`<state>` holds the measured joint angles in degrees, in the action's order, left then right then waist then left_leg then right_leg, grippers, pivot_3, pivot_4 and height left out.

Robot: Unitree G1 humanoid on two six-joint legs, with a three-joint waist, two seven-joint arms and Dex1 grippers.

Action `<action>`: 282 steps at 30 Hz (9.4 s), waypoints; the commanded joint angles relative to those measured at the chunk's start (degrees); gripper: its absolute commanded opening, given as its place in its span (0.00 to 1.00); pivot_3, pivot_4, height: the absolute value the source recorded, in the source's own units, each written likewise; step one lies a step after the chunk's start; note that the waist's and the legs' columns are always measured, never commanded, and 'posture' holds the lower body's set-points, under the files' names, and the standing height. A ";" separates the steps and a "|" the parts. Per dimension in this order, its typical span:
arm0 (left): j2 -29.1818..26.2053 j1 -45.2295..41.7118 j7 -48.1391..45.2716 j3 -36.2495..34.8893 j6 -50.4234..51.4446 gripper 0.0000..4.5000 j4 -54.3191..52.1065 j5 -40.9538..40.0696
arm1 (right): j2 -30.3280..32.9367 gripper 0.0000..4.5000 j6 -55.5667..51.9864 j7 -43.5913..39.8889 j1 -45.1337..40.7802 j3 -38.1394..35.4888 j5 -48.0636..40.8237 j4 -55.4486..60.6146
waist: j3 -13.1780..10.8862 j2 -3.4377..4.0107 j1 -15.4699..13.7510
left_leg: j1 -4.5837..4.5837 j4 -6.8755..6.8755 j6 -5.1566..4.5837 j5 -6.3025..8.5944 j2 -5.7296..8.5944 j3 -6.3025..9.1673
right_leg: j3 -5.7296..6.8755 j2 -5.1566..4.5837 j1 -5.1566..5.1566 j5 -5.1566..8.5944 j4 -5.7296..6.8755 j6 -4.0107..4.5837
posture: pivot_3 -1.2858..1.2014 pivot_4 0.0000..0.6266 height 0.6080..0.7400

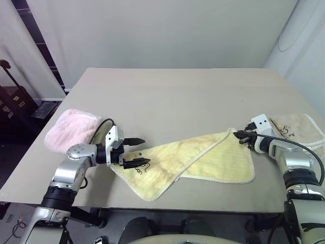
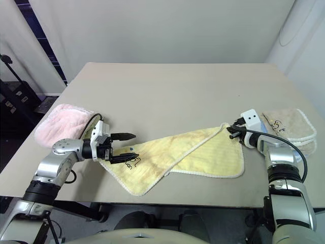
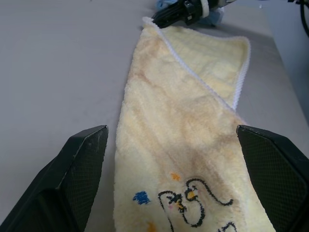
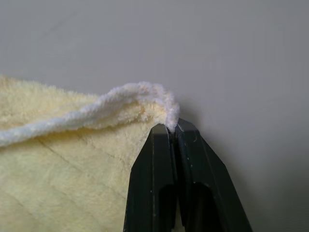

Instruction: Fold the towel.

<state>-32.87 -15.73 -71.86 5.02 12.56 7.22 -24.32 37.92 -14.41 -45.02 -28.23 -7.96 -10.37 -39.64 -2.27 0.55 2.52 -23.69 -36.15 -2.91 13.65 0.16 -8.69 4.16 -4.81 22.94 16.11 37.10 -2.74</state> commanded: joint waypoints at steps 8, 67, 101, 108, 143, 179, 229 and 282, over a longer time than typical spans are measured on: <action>-2.60 -0.16 -4.09 0.35 2.58 1.00 -8.08 -2.03 | -3.88 0.01 -18.63 13.40 1.07 -10.78 -13.87 40.95 | 0.00 0.02 0.00 | -0.36 0.01 0.02 -0.01 -0.02 0.00 | 0.00 0.00 0.32 0.00 0.07 0.00 | 0.52 0.00 1.00; 14.22 -16.11 4.52 24.11 1.35 1.00 14.36 18.47 | -14.53 0.01 -24.38 33.68 -13.84 -10.26 -14.91 41.29 | 0.02 0.02 -0.16 | -0.68 -0.14 -0.22 -0.35 -0.03 -0.27 | 0.07 -0.14 0.47 -0.01 0.32 -0.04 | 0.52 0.00 1.00; 14.30 -18.40 -10.07 12.02 -11.32 0.01 30.56 11.05 | -13.47 0.00 -24.55 34.20 -11.23 -10.25 -13.22 41.09 | 0.29 -0.21 0.25 | -0.24 0.01 -0.43 -0.24 -0.74 -0.30 | 1.33 -0.21 0.21 -0.14 0.21 0.08 | 0.52 0.00 1.00; 6.60 -23.10 -8.28 -3.30 14.36 0.01 13.86 -6.27 | -12.40 0.00 -24.52 33.61 -10.43 -11.41 -13.14 40.14 | 0.01 -0.36 0.12 | -0.81 -0.17 -0.45 -0.37 -0.77 -0.28 | 1.34 -0.21 0.70 -0.15 0.35 0.09 | 0.52 0.00 1.00; 12.95 -59.54 22.39 -24.50 -19.39 0.01 68.98 6.14 | -5.49 0.00 -4.13 31.97 -19.58 -15.47 -9.38 13.50 | -0.53 -0.52 -0.11 | -0.87 -0.75 -0.52 -0.35 -0.79 -0.47 | 1.37 -0.03 0.49 -0.30 0.47 -0.26 | 0.52 0.00 1.00; -6.06 -25.50 -20.07 -11.97 8.82 0.01 33.65 -9.01 | -2.02 0.00 -21.56 5.69 49.14 -33.51 -41.20 68.25 | -0.64 -0.34 -0.63 | -0.72 -0.45 -0.80 0.08 -1.00 -0.56 | 1.40 -0.18 0.09 -0.57 -0.50 0.23 | 0.52 0.00 1.00; 2.08 -35.28 -20.64 -15.74 -6.08 0.01 52.81 0.06 | -6.07 0.00 -15.56 11.91 42.45 -27.60 -39.19 65.34 | -0.64 -0.32 -1.38 | -1.06 -1.85 -1.14 0.27 -1.38 -0.47 | 1.83 -0.16 0.42 -1.29 -0.14 -0.02 | 0.52 0.00 1.00; -11.40 -9.33 3.45 -9.85 26.33 0.01 -3.39 -23.28 | -2.69 0.00 -14.13 3.68 47.31 -19.56 -30.92 63.55 | -0.56 0.14 -3.28 | 0.72 -2.18 0.80 2.21 -0.80 2.93 | 3.51 -1.10 -0.67 0.00 0.03 0.02 | 0.52 0.00 1.00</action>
<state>-44.29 -23.23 -70.29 -2.04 37.55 6.39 -46.76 34.86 -28.49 -41.89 20.65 -27.88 -41.61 24.71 -2.83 0.69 -0.76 -22.99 -38.33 -2.11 15.86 -0.64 -5.78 7.66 -5.91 22.27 16.11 37.13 -2.72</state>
